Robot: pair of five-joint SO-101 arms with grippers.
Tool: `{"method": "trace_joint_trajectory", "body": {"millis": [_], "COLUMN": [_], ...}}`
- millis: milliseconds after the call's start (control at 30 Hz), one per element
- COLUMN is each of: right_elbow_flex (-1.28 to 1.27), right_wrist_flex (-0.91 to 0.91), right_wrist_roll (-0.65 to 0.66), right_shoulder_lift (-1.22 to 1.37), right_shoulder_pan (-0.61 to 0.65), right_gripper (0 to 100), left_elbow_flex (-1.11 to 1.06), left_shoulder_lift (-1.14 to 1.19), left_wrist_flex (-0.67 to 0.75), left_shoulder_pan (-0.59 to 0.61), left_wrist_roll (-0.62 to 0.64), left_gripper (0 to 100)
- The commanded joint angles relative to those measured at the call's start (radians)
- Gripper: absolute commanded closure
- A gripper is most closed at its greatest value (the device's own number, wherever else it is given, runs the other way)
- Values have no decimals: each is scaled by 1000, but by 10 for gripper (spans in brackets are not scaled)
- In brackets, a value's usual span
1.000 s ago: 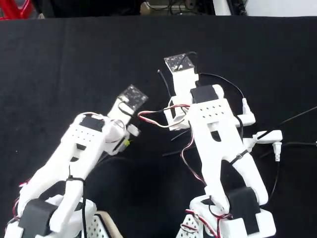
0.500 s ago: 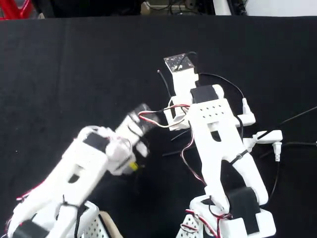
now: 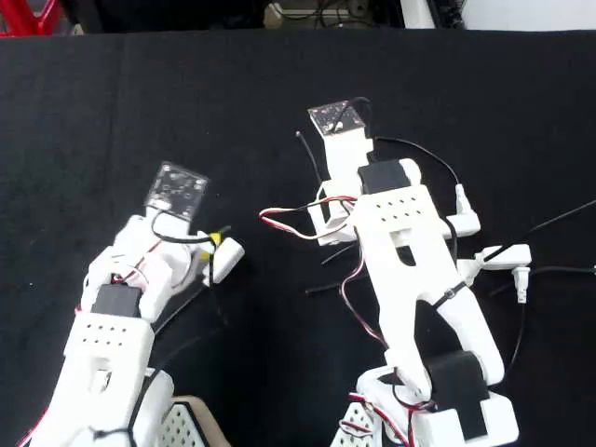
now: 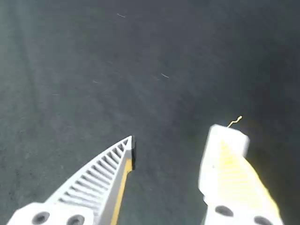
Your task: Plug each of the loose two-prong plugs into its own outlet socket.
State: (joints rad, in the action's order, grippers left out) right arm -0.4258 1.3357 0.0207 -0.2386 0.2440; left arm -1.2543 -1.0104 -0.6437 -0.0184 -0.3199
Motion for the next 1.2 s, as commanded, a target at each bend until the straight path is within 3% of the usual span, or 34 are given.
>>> {"method": "trace_joint_trajectory", "body": {"millis": [0, 100, 233, 400, 667, 800, 967, 1167], "right_elbow_flex": [31, 31, 31, 31, 31, 36, 2, -13], "right_wrist_flex": [8, 8, 8, 8, 8, 55, 78, 40], "right_wrist_roll": [6, 6, 5, 5, 6, 5, 2, -46], "right_shoulder_lift": [-8, -8, -7, -5, -2, -10, -35, -33], "right_shoulder_pan": [-12, -12, -11, -12, -12, 2, 181, 354], "right_gripper": [986, 986, 986, 986, 986, 986, 986, 986], "left_elbow_flex": [-13, 67, 142, 228, 101, 35, -45, -252], "left_shoulder_lift": [150, 325, 569, 580, 275, 95, -164, -543], "left_wrist_flex": [233, 235, 227, 37, 8, -29, -204, -265], "left_shoulder_pan": [64, 84, 18, -35, -24, 51, 194, 326], "left_wrist_roll": [35, 34, -20, -60, -32, -32, -32, -35], "left_gripper": [730, 730, 729, 730, 728, 729, 729, 729]}}
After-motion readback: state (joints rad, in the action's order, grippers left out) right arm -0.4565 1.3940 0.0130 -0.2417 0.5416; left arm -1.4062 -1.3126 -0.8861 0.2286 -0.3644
